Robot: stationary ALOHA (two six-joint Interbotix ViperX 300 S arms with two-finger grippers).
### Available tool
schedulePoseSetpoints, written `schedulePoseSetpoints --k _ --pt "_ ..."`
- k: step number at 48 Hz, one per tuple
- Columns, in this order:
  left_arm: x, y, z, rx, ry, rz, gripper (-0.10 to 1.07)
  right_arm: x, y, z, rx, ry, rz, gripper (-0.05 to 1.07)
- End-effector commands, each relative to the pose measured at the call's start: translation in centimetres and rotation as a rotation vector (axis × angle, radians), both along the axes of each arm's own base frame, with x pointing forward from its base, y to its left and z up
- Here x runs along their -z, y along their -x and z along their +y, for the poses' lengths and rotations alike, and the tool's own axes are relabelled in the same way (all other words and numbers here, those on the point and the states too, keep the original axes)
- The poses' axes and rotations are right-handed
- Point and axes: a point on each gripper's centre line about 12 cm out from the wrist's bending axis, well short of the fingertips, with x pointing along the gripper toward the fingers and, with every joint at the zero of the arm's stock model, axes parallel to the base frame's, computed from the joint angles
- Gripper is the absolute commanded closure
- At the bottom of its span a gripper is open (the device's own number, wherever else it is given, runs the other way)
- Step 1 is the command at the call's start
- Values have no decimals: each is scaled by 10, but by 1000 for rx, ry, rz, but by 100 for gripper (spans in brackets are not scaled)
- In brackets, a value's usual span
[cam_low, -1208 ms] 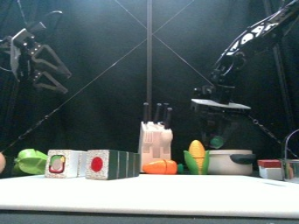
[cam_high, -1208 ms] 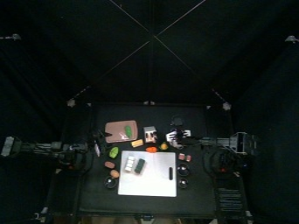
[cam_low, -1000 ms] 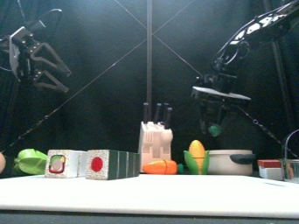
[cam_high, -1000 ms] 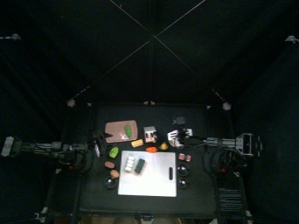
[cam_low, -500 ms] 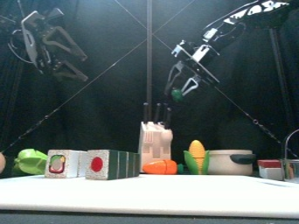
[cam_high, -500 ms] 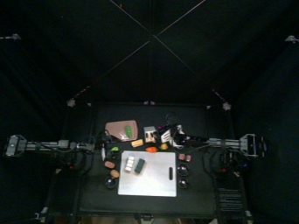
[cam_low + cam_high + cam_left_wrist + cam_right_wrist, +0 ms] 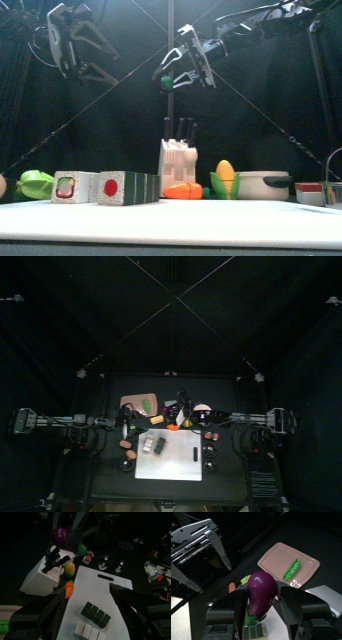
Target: Place eggplant onto large plate
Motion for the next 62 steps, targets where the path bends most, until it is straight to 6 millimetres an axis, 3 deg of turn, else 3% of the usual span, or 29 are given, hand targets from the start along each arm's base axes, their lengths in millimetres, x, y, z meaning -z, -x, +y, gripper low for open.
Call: schedulePoseSetpoints --k 1,10,20,43,52,62 --pt "-11 -7 8 -40 41 -26 -4 -19 -12 -2 -9 11 -52 40" --pt "-3 -9 21 -150 257 -33 -4 -16 -35 -10 -7 24 -50 40" --pt "-6 -9 26 -180 284 -45 -4 -18 -49 -20 6 36 -60 40" --pt "-2 -20 45 -250 321 -34 -4 -27 -55 -28 21 36 -85 40" --pt "-9 -25 50 -257 318 -52 -4 -24 -57 -29 22 32 -82 40" --pt "-7 -40 52 -246 333 -39 -4 -28 -61 -30 23 33 -92 40"
